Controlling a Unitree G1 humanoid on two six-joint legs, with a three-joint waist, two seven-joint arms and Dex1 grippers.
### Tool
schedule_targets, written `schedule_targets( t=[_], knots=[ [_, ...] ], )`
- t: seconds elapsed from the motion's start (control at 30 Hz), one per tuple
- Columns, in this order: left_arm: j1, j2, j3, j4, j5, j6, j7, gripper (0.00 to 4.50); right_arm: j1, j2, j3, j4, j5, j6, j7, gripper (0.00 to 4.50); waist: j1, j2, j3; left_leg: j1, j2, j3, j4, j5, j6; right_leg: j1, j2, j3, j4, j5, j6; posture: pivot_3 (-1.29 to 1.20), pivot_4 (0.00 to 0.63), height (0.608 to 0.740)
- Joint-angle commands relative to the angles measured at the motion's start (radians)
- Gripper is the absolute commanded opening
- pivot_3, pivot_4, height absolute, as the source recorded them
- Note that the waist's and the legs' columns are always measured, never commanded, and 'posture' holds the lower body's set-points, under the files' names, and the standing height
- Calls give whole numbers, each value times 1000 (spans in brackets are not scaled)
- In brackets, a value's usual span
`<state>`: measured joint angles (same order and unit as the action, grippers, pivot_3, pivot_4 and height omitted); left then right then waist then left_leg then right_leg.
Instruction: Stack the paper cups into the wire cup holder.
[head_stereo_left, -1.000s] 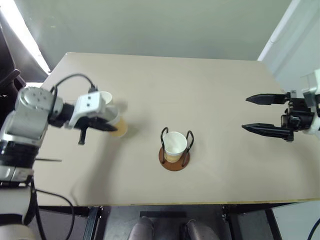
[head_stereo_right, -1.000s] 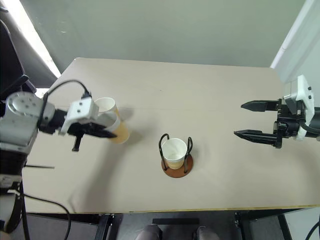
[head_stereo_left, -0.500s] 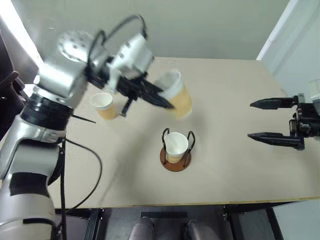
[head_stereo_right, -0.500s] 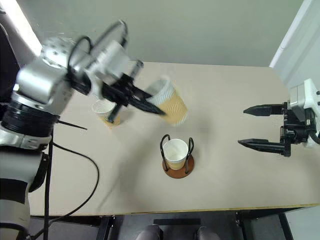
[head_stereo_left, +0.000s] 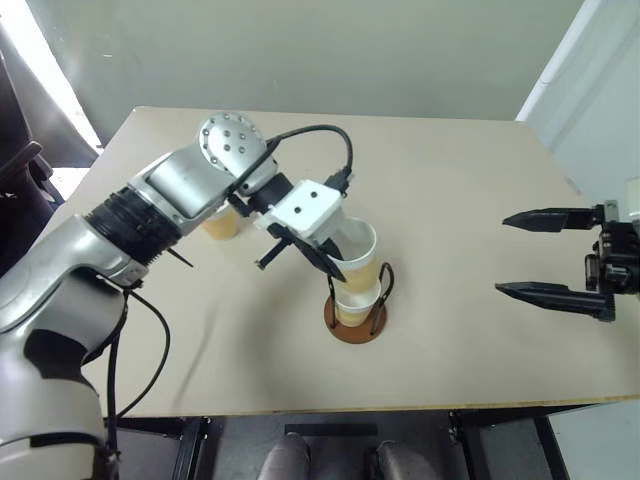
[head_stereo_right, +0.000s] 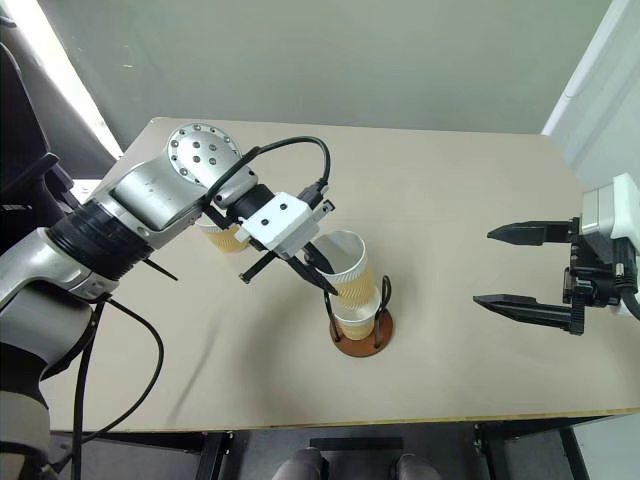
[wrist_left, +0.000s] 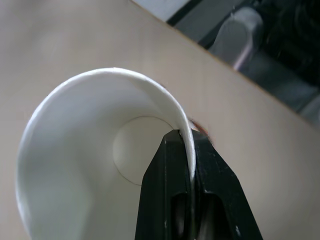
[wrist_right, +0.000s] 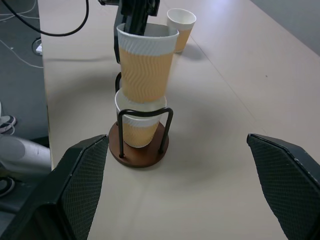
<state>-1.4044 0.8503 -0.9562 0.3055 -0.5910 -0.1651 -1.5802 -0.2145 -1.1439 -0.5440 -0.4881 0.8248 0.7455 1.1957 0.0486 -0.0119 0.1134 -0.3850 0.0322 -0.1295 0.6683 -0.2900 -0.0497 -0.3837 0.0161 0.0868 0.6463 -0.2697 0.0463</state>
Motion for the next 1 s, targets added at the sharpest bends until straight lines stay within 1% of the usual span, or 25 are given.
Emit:
schedule_targets(
  t=[0.03, 0.07, 0.1, 0.17, 0.3, 0.37, 0.4, 0.43, 0.53, 0.6, 0.7, 0.77, 0.83, 0.87, 0.93, 1.0],
  knots=[
    [-42, -16, -6, 13, 9, -37, -34, 44, 5, -5, -47, -34, 24, -1, -21, 4500, 0, 0, 0, -1, -1, 0, 0, 0, 0, 0, 0, 0, 0, 0, 1, 0, 150, 740],
    [-45, -18, -11, 12, 8, -38, -34, 44, 8, -4, -45, -35, 24, -3, -25, 4500, 0, 0, 0, -2, -1, 0, 1, 0, 1, -1, -1, 0, -1, 0, 1, 0, 150, 740],
    [-49, -18, -16, 6, 3, -36, -34, 222, 9, -3, -44, -36, 25, -5, -30, 4500, 0, 0, 0, -3, -1, 1, 1, -1, 1, -1, -1, 0, -1, 0, 2, 0, 150, 740],
    [-58, -19, -25, -5, -8, -32, -34, 719, 9, -3, -41, -35, 25, -8, -37, 4500, 0, 0, 0, -3, -1, 1, 2, -1, 1, -1, -2, 0, -2, -1, 3, 0, 150, 740],
    [-62, -20, -30, -5, -10, -37, -34, 2140, 2, -5, -26, -30, 23, -15, -47, 4500, 1, 0, 0, -4, -2, 1, 1, -1, 2, -1, -3, 0, -2, -1, 4, 0, 150, 740],
    [-57, -40, 0, 18, 13, -43, -34, 2825, -4, -6, -19, -25, 22, -19, -50, 4500, 1, 0, 0, -4, -2, 1, 2, -1, 2, -1, -3, 0, -2, -1, 4, 0, 150, 740],
    [-54, -57, 27, 38, 30, -41, -34, 2825, -6, -7, -17, -21, 21, -22, -49, 4500, 2, 0, 0, -4, -2, 1, 2, -1, 2, -1, -3, 0, -2, -1, 4, 0, 150, 740],
    [-53, -94, 83, 85, 61, -32, -32, 2825, -11, -8, -11, -15, 19, -27, -47, 4500, 3, 0, 0, -4, -2, 1, 2, -1, 2, -1, -3, 0, -2, -1, 4, 0, 150, 740],
    [-82, -172, 226, 246, 145, 23, 48, 2825, -31, -10, 16, 16, 7, -50, -35, 4500, 5, 0, 0, -6, -2, 1, 6, -2, 3, -1, -3, 0, -1, -1, 6, 0, 150, 740],
    [-92, -167, 312, 342, 191, 51, 90, 2825, -55, -10, 48, 42, -4, -71, -27, 4500, 0, 1, 0, -6, -2, 1, 9, -2, 4, -1, -3, 0, -1, 0, 6, 0, 150, 740],
    [-69, -104, 406, 424, 266, 85, 102, 2825, -92, -9, 94, 78, -17, -97, -12, 4500, -18, 4, -1, -6, -2, 3, 8, -2, 4, -2, -2, 1, -1, 0, 6, 0, 150, 740],
    [-26, -9, 447, 490, 339, 96, 113, 2825, -121, -5, 130, 102, -25, -115, 0, 4500, -25, 6, -1, -6, -2, 3, 7, -2, 4, -3, -2, 2, 0, 0, 6, 0, 150, 740],
    [44, 104, 450, 556, 450, 71, 140, 2825, -151, 1, 169, 126, -36, -131, 14, 4500, -34, 8, -3, -6, -2, 4, 5, -2, 4, -6, -1, 3, -1, 0, 6, 0, 150, 740],
    [78, 144, 447, 580, 505, 51, 156, 2825, -162, 4, 185, 136, -41, -137, 20, 4500, -38, 9, -3, -6, -1, 4, 4, -2, 3, -7, -1, 5, -1, 0, 6, 0, 150, 740],
    [119, 183, 457, 608, 573, 27, 172, 2825, -178, 7, 205, 153, -49, -148, 31, 4500, -38, 8, -2, -5, -2, 4, 1, -2, 3, -9, 0, 7, 0, -1, 6, 0, 150, 740],
    [142, 207, 464, 661, 651, 8, 233, 2825, -213, 15, 243, 179, -62, -161, 42, 4500, -25, 5, -2, -7, -2, 3, 0, -1, 2, -11, -1, 7, 0, -1, 6, 0, 150, 740]
  ],
)
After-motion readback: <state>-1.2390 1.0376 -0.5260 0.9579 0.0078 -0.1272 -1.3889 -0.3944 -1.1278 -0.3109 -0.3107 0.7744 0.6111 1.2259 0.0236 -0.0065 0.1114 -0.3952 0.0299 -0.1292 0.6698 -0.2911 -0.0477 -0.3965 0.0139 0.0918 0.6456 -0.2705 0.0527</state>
